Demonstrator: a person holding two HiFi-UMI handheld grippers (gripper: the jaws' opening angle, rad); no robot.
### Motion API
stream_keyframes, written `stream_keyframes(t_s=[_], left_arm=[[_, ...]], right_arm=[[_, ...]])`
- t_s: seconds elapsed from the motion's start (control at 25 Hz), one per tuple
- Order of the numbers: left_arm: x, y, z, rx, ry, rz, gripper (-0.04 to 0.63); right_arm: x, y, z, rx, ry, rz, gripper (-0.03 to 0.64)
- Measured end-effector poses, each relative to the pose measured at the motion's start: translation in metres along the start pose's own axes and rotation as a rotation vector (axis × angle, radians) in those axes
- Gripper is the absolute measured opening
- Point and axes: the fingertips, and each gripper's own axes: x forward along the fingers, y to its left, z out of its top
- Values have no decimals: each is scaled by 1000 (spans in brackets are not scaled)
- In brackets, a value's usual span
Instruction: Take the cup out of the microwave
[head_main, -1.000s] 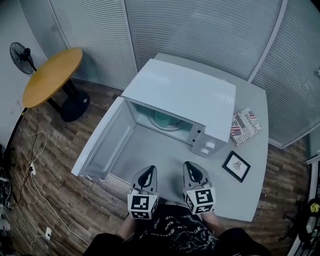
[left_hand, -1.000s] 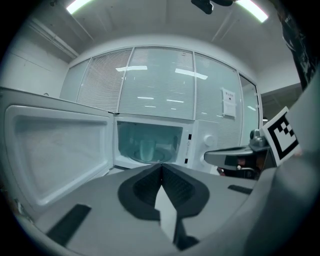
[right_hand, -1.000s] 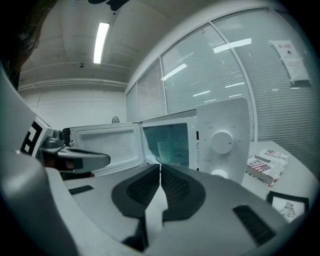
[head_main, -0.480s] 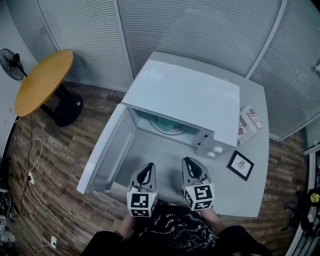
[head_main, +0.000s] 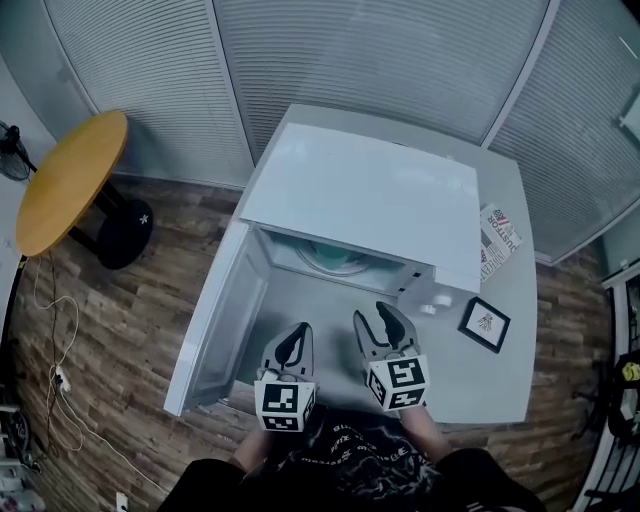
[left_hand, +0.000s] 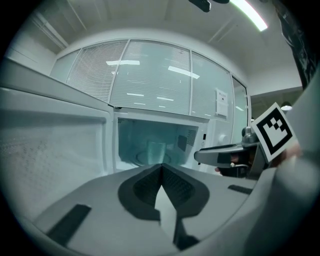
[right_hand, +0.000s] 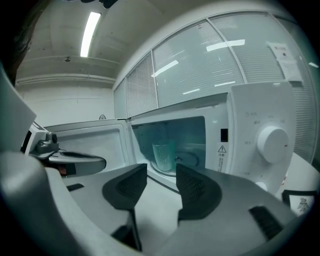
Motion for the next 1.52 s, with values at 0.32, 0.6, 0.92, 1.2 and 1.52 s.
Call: stream_keyframes(t_s=[0.32,0.6,0.92,1.2,1.52], left_arm=[[6,10,-6,18,8,-55,6],[7,18,-4,22,3,-85,7],[8,17,-8,23,16,-105,6],[9,22,-8,10,19,-96,6],[13,22,-12,7,34,-96,8]], right_arm=[[30,1,8,30,-2,-28,296],[52,8,23,-8,-16,-53,348],[78,5,27,-17,-4,-76,379],[98,0,34,-14,-2,-83,396],[113,-4,28,-24,17,-79,411]])
